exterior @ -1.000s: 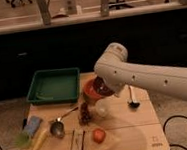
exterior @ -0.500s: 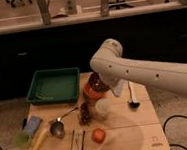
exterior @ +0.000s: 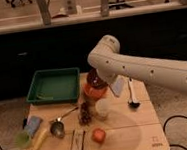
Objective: Stack bowls into tray
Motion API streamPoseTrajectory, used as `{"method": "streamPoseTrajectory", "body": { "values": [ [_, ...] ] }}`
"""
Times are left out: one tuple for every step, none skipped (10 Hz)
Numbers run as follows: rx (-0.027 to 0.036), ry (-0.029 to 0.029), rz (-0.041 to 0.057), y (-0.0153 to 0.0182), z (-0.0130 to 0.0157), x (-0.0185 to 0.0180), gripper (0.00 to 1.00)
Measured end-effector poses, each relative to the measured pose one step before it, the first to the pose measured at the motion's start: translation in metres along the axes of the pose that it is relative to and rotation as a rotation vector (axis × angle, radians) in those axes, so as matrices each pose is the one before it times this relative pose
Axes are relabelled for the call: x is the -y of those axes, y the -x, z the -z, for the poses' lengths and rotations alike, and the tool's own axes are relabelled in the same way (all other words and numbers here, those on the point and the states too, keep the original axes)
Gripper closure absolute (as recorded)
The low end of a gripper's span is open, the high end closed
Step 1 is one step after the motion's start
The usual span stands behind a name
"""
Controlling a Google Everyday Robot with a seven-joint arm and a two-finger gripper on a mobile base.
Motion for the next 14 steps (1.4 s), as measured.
{"method": "streamPoseTrajectory", "body": {
  "values": [
    [0.0004, -0.00345, -0.0009, -0.00256, -0.00058, 0.0033, 0.98],
    [-0.00023, -0.00274, -0.00487, -0.00193, -0.0012, 0.00344, 0.98],
    [0.00187, -0.00635, -0.00023, 0.00094, -0.00018, 0.00721, 0.98],
    [0.00054, -0.00333, -0.0043, -0.00156, -0.0008, 0.00372, 0.98],
    [0.00024, -0.00079, -0.00591, -0.00237, -0.00126, 0.00281, 0.98],
    [0.00255, -0.00493, 0.00205, 0.00155, -0.00026, 0.00571, 0.98],
    [0.00129, -0.00308, -0.00261, -0.00085, -0.00052, 0.00269, 0.98],
    [0.0009, -0.0012, -0.01198, -0.00403, -0.00248, 0.00258, 0.98],
    [0.00271, -0.00278, -0.00529, -0.0008, -0.002, 0.004, 0.98],
    [0.00415, -0.00251, -0.00363, -0.00073, -0.00252, 0.00334, 0.98],
    [0.0032, -0.003, -0.00859, -0.00312, -0.00249, 0.00142, 0.98],
    [0.00282, -0.0036, -0.00808, -0.003, -0.00186, 0.00325, 0.98],
    [0.00401, -0.00383, -0.00667, -0.00148, -0.00182, 0.00362, 0.98],
    [0.00299, -0.00242, -0.00616, -0.0017, -0.00147, 0.00218, 0.98]
  ]
}}
